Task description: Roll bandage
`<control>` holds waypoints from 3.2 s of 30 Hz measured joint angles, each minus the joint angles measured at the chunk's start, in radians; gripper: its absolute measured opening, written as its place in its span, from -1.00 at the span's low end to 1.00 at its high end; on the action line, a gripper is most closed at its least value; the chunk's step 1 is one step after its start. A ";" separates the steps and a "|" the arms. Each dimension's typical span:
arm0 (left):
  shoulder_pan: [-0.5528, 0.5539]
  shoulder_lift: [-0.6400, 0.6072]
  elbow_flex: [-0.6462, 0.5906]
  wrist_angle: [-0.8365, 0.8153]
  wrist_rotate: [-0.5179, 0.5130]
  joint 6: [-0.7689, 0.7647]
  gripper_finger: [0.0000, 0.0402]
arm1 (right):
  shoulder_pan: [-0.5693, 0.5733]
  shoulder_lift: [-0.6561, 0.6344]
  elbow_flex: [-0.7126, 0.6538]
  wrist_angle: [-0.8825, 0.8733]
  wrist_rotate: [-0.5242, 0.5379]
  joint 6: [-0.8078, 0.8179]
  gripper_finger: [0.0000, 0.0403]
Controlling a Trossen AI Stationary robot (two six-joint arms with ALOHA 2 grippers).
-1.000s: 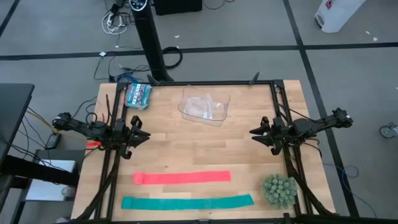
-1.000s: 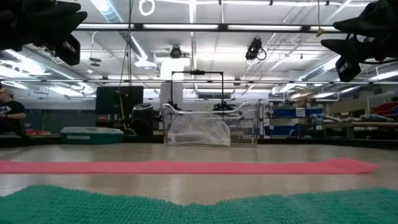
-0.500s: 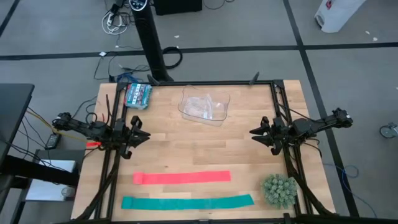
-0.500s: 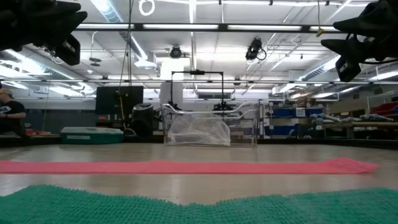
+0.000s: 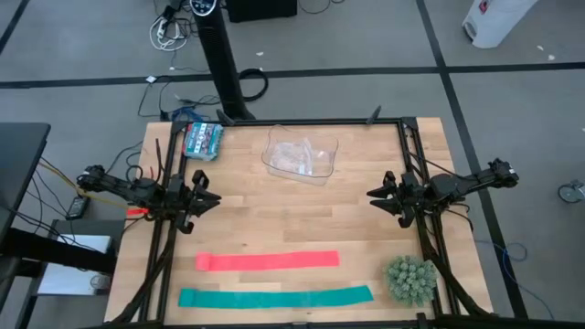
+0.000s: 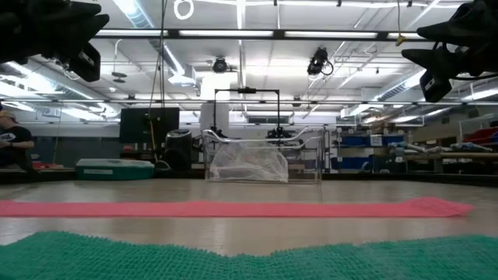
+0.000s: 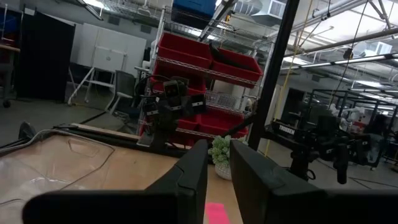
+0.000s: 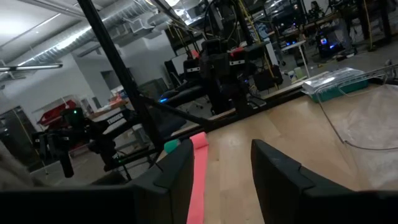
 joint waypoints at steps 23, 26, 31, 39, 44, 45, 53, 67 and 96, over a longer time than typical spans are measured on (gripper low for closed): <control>0.000 0.000 0.000 0.000 0.000 0.000 -0.63 | 0.000 0.000 0.000 0.000 0.000 0.000 -0.25; 0.000 0.000 0.000 0.000 0.000 0.000 -0.63 | 0.000 0.000 0.000 0.000 0.000 0.000 -0.25; 0.000 0.000 0.000 0.000 0.000 0.000 -0.63 | 0.000 0.000 0.000 0.000 0.000 0.000 -0.25; 0.000 0.000 0.000 0.000 0.000 0.000 -0.63 | 0.000 0.000 0.000 0.000 0.000 0.000 -0.25; 0.000 0.000 0.000 0.000 0.000 0.000 -0.63 | 0.000 0.000 0.000 0.000 0.000 0.000 -0.25; 0.000 0.000 0.000 0.000 0.000 0.000 -0.63 | 0.000 0.000 0.000 0.000 0.000 0.000 -0.25; 0.000 0.000 0.000 0.000 0.000 0.000 -0.63 | 0.000 0.000 0.000 0.000 0.000 0.000 -0.25; 0.000 0.000 0.000 0.000 0.000 0.000 -0.63 | -0.004 0.000 0.000 0.014 0.009 0.000 -0.25; 0.000 0.000 0.000 0.008 -0.007 0.000 -0.63 | 0.008 0.302 0.051 0.222 0.036 -0.068 -0.25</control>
